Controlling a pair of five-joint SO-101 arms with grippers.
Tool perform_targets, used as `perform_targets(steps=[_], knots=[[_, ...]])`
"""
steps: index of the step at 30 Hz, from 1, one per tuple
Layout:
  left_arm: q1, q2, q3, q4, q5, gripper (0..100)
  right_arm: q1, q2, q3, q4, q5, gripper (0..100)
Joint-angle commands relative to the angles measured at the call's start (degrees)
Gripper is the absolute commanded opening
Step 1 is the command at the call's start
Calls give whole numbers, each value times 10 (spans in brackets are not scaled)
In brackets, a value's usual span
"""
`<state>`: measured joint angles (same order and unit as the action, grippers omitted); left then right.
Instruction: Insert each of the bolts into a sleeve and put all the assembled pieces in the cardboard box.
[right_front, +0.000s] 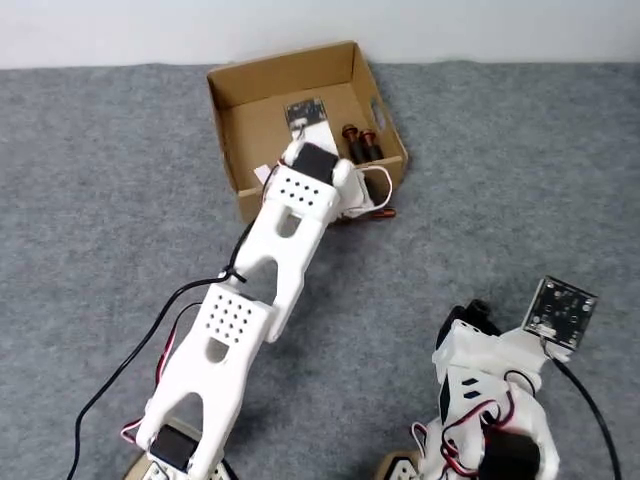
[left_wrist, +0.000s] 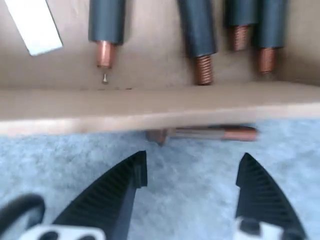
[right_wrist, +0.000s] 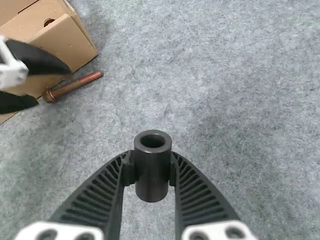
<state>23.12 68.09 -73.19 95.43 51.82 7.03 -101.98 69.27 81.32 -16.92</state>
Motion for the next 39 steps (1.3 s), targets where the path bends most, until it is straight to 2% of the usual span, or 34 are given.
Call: perform_targets(steps=[1,9,15,22,26,29,32,36,39], knots=[[2,10,-27,-16,-6,282,7,-3,-3,-15,6,8],[-18,19,-28,-16,-4,284,7,-3,-3,-15,6,8],[-25,25,-95,-18,2,283,7,-3,-3,-15,6,8],[-29,25,-20,-15,11,283,7,-3,-3,-15,6,8],[-47,24,-7,15,18,280,7,-3,-3,-15,6,8],[-56,25,-5,51,16,224,7,-3,-3,-15,6,8],[-72,17,16,52,12,132,7,-3,-3,-15,6,8],[-76,-15,48,52,-39,20,7,-3,-3,-15,6,8],[-72,-61,87,52,-63,6,7,-3,-3,-15,6,8]])
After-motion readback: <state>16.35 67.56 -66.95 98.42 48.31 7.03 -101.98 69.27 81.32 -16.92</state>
